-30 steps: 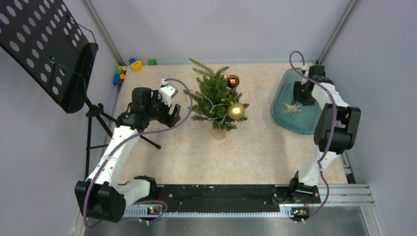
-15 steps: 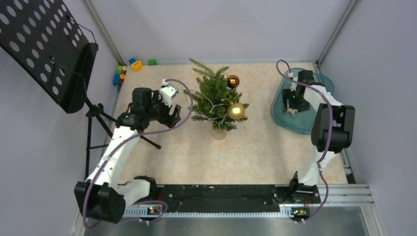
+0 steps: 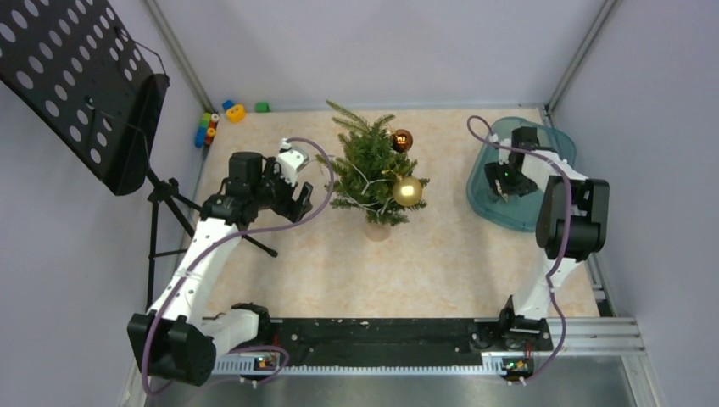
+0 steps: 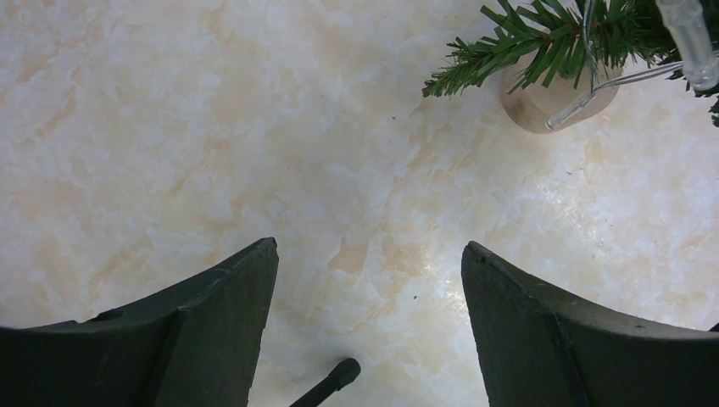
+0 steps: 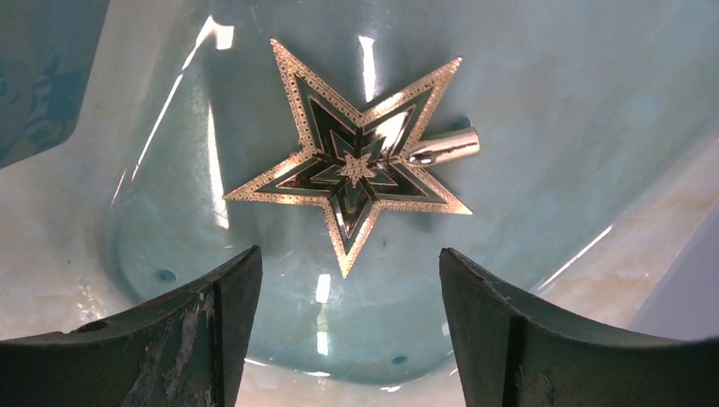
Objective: Decorate the small christmas tree
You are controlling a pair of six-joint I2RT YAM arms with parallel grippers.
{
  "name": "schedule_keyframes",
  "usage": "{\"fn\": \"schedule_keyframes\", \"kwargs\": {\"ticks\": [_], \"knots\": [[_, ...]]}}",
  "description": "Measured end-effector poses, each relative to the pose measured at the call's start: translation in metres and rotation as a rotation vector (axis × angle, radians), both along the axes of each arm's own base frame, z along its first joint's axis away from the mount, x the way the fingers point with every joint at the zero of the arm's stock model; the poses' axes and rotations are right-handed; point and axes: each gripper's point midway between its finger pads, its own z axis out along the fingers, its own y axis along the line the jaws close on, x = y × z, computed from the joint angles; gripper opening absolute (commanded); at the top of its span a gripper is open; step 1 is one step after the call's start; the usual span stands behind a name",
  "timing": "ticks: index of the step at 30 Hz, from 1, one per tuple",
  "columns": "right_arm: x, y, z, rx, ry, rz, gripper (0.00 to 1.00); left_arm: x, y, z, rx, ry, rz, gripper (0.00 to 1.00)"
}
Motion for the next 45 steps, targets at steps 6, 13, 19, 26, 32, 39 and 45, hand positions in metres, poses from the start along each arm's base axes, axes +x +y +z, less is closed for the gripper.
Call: {"fn": "schedule_keyframes", "kwargs": {"ticks": [6,13,19,26,32,39,45], "knots": [[0.008,0.003,-0.006,0.026,-0.014,0.071,0.72,-0.001,0.000,0.004,0.001,-0.014,-0.004,0.84],[0.021,0.005,-0.010,0.127,-0.039,0.066,0.62,-0.002,0.000,0.004,0.003,-0.014,-0.007,0.84],[0.024,0.004,-0.011,0.132,-0.042,0.037,0.55,-0.002,0.000,0.004,0.004,-0.014,-0.008,0.84],[0.032,0.002,-0.010,0.129,-0.062,0.019,0.41,-0.002,0.000,0.004,0.004,-0.014,-0.008,0.84],[0.035,0.003,-0.009,0.129,-0.075,0.022,0.38,-0.002,0.000,0.004,0.004,-0.014,-0.008,0.84],[0.035,0.007,-0.009,0.154,-0.097,0.007,0.36,-0.002,0.000,0.004,0.004,-0.014,-0.008,0.84],[0.034,0.015,-0.007,0.201,-0.116,-0.009,0.35,-0.002,0.000,0.004,0.004,-0.014,-0.008,0.84]]}}
